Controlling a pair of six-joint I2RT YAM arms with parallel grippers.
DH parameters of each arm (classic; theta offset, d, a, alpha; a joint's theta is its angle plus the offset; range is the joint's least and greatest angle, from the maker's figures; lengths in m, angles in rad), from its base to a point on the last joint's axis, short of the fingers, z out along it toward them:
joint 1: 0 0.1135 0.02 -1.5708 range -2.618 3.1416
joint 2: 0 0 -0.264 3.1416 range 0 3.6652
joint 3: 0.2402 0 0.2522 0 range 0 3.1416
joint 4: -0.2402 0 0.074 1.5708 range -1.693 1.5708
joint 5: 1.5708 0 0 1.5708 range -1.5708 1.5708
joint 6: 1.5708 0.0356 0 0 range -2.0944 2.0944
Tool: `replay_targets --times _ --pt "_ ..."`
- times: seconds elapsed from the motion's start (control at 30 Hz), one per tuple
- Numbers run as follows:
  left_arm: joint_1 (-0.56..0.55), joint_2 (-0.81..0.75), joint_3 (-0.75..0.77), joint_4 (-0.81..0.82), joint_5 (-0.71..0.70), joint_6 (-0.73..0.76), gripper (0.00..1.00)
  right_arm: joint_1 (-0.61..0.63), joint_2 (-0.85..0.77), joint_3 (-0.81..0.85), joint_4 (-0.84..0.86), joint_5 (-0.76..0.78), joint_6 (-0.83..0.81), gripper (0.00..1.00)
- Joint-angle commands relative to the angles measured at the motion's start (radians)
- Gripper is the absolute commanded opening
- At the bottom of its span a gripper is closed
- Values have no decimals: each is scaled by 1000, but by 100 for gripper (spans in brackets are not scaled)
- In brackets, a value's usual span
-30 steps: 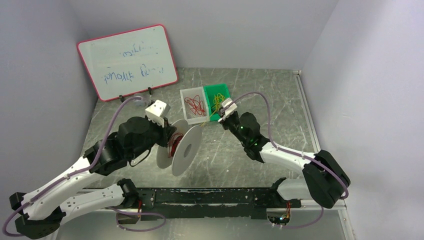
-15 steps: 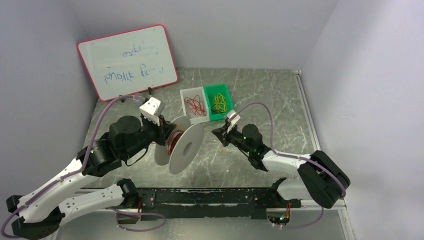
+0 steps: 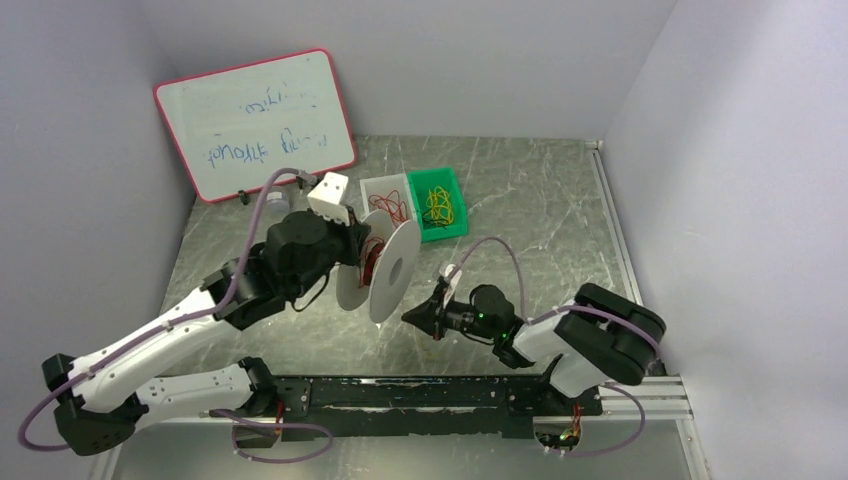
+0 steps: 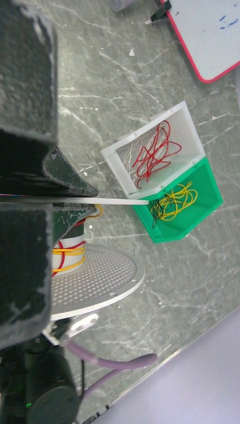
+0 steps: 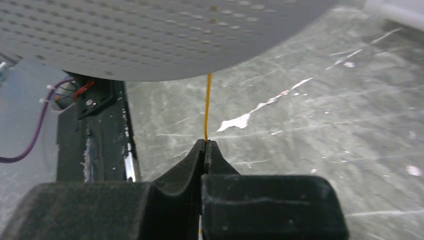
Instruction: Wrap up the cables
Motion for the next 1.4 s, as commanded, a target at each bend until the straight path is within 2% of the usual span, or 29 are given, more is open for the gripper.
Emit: replay_targets --times 0.0,0.17,0.33,0.7,0.87,1.13,1.2,1.33,1.37 --pt "-5 41 62 188 -152 -62 7 64 112 -32 235 13 119 0" --pt "-5 85 37 212 -263 -79 7 86 218 -73 497 15 245 0" --pt "-5 111 43 209 -305 -94 7 92 256 -82 565 22 285 0" --pt "-5 126 65 243 -322 -84 7 105 225 -59 475 35 283 12" --pt "-5 125 79 259 -307 -69 7 106 188 -55 415 60 262 21" --pt "-5 122 121 257 -325 -30 7 107 39 -33 177 123 163 29" --pt "-5 117 124 263 -328 -23 7 106 -3 -26 118 139 138 26" --pt "-5 112 124 273 -355 9 7 109 -73 -6 6 148 102 0" --pt "-5 116 126 273 -372 16 7 112 -87 -5 -8 151 96 0"
